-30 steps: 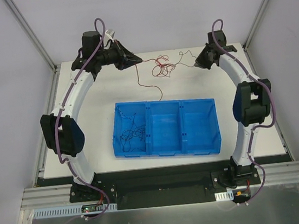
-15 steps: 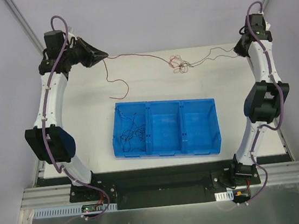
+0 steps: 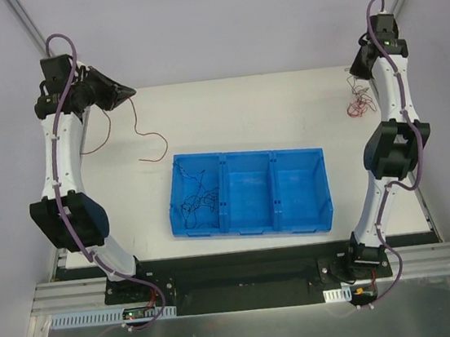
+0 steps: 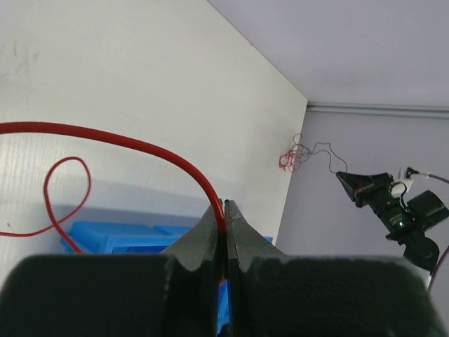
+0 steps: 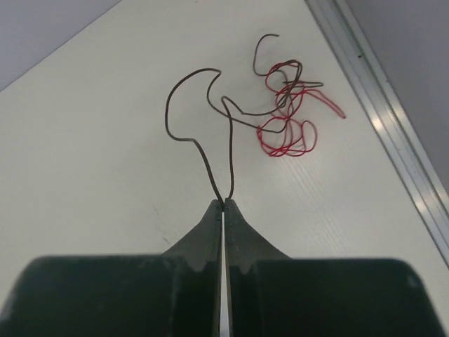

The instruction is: Untangle the cables

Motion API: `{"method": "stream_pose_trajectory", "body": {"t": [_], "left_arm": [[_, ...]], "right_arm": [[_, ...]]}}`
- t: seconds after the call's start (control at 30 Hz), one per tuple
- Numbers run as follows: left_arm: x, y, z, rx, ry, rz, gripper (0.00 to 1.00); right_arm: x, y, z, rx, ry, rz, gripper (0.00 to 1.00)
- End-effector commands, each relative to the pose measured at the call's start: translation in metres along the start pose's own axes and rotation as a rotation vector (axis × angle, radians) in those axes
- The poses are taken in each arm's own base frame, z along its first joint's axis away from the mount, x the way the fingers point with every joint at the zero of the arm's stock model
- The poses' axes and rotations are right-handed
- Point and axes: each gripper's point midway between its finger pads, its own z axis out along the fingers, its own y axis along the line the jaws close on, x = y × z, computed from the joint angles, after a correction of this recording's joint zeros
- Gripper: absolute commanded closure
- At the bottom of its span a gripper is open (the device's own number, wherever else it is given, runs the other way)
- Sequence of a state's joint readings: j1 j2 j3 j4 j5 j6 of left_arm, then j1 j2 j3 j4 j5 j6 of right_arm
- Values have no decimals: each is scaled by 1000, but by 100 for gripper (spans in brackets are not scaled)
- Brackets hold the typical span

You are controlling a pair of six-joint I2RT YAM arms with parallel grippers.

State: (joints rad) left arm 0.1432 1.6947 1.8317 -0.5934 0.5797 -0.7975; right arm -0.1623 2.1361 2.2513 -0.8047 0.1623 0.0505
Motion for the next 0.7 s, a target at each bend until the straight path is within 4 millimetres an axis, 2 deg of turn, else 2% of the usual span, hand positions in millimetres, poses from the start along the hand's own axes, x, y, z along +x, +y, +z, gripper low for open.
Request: {"method": "stream_pose_trajectory", "body": {"t": [0.0,0.13,0.2,0.33,0.43,0.5,0.53,0.6,0.67], "left_arm": [[13,-61,-16,181,30,101,100],[26,-101,-22,276,54,154,100],[40,-116,-24,311,80,183,100],[92,-155,-34,420,200,267,100],[130,-178,-49,494,289,310,100],[150,-188,-58,526,333,326,100],[162,-192,-63,542,356,337,100],[185,-196,-72,561,399,358,100],[206,-194,-77,571,440,379,100]], "right_arm": [[14,60,-26,-180,19,-72,100],[44,83,-29,-227,84,-77,99],[56,94,-31,-283,122,-75,97],[71,93,-28,-298,175,-95,92],[86,95,-30,-331,245,-120,79],[93,92,-31,-326,263,-133,75],[94,90,-32,-319,265,-140,69],[96,84,-35,-301,269,-152,57],[96,81,-42,-304,274,-150,50]]}}
